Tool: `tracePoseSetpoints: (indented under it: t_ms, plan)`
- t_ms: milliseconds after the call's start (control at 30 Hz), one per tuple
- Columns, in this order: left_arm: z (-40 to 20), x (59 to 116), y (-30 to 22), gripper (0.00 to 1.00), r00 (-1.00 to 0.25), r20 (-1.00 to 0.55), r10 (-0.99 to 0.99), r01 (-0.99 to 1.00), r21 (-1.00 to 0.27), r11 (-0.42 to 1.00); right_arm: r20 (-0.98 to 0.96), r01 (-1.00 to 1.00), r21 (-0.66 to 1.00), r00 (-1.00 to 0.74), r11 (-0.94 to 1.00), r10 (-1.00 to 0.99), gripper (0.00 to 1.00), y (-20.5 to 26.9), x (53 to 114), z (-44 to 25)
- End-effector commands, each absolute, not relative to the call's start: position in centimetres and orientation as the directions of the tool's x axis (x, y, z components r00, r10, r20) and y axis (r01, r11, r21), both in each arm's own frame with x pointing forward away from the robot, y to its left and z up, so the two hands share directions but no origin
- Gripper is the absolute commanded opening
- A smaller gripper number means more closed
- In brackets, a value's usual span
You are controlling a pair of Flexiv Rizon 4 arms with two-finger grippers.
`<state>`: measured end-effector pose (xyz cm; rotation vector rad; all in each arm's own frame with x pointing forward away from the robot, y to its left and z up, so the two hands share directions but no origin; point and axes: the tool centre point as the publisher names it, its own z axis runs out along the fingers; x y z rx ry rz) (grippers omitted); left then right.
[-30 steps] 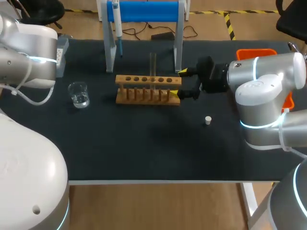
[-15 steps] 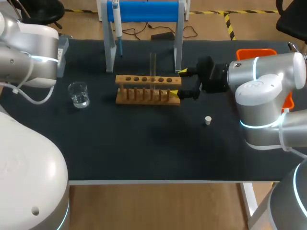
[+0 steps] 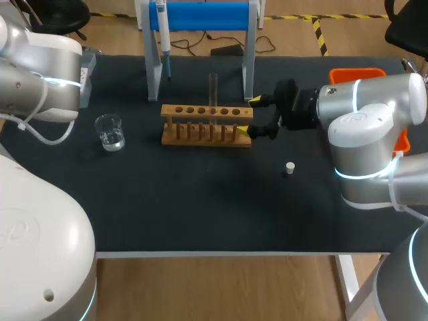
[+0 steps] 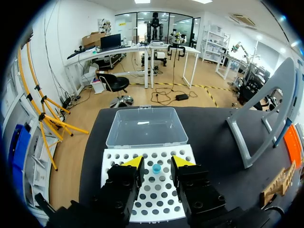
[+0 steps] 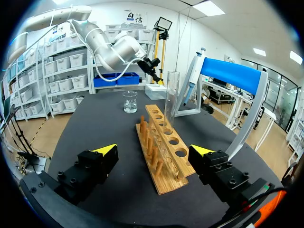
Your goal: Invert the test tube, pick up the pipette, mount the tip to pipette, aspirate from beaker and dispense into the tube, eject the tip, return the pipette, and cap with the stopper.
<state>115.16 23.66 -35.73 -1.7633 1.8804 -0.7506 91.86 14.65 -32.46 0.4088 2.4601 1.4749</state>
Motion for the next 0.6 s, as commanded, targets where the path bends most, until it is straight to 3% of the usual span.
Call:
tracePoseSetpoints:
  t_ms: [33,600]
  plan:
    - [-35.89,115.42,23.69,0.33,-0.079,0.040,-0.996,-0.756,-0.654,0.034,-0.064,0.113,0.886,-0.931,0.450,0.359,1.00,14.61,91.84,-32.46]
    - [-36.24,115.21,23.80,0.28,-0.070,0.040,-0.997,-0.759,-0.650,0.028,-0.064,0.113,0.886,-0.931,0.450,0.359,1.00,14.61,91.84,-32.46]
